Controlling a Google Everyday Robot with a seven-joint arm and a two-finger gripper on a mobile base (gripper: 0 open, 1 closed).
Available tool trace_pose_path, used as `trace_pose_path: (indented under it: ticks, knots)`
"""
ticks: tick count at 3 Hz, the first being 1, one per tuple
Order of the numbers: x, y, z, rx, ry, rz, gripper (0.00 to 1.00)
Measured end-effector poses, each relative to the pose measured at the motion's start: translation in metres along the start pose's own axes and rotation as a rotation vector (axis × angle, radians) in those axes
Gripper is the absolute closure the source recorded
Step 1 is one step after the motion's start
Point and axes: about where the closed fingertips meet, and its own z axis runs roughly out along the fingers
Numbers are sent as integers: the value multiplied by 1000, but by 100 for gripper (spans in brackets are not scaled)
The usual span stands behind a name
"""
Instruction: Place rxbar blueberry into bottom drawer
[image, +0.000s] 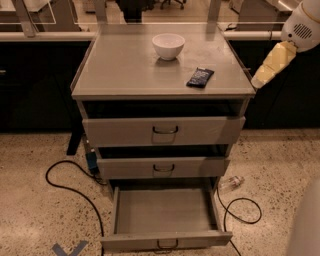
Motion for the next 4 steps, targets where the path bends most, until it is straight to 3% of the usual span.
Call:
trace_pose_path:
  ticks: [1, 2, 3, 4]
  knots:
    - [-19, -21, 47, -49, 55, -35, 0]
    - [-31, -38, 53, -9, 29, -41, 0]
    - [-41, -36, 63, -25, 2, -71, 0]
    - [-100, 1, 82, -133, -102, -233, 0]
